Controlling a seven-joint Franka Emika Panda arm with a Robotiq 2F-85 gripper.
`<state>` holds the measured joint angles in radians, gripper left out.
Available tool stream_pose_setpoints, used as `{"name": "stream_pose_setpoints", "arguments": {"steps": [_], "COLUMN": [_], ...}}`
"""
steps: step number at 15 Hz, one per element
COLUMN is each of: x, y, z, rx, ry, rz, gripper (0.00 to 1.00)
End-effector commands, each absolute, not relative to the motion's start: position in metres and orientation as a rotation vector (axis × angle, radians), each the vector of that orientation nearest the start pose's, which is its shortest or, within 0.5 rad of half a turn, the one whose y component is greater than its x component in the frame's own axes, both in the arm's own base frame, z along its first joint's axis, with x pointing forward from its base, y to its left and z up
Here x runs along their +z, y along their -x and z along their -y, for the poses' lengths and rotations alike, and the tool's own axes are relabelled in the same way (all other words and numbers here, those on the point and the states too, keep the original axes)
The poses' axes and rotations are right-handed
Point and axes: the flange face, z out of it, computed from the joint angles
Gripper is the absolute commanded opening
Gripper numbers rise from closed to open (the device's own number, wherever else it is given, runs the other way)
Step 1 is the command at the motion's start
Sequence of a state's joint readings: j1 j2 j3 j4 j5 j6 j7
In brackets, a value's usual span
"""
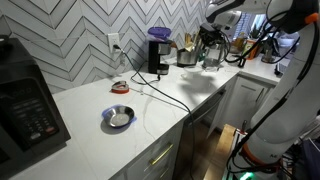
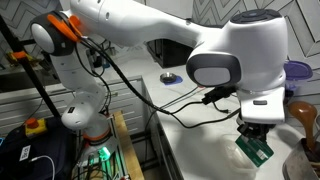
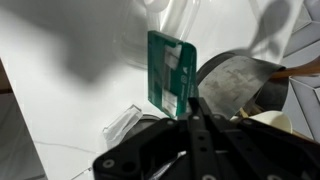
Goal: Put the green pack in the lunch box
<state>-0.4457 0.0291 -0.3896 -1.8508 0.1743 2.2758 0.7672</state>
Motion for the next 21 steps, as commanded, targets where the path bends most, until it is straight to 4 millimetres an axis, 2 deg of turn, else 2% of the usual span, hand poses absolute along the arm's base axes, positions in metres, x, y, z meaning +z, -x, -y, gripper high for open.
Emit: {"name": "stream_pose_setpoints", "arguments": {"steps": [1,6,10,15,21], "x": [0.536,0.513,0.488,0.466,0.458], "y": [-0.434,-0.464,-0.482,-0.493,-0.502], "z": [0.429,0.416,0.409,0.402,0.397], "rx": [-0.632,-0.657,-0.638,-0.609,-0.637], "ry": [1.871,1.717,1.687,1.704,1.709], "rz": [-2.334,-2.431,-2.487,-2.507,-2.474], "gripper": [0.0,0.0,0.0,0.0,0.0]}}
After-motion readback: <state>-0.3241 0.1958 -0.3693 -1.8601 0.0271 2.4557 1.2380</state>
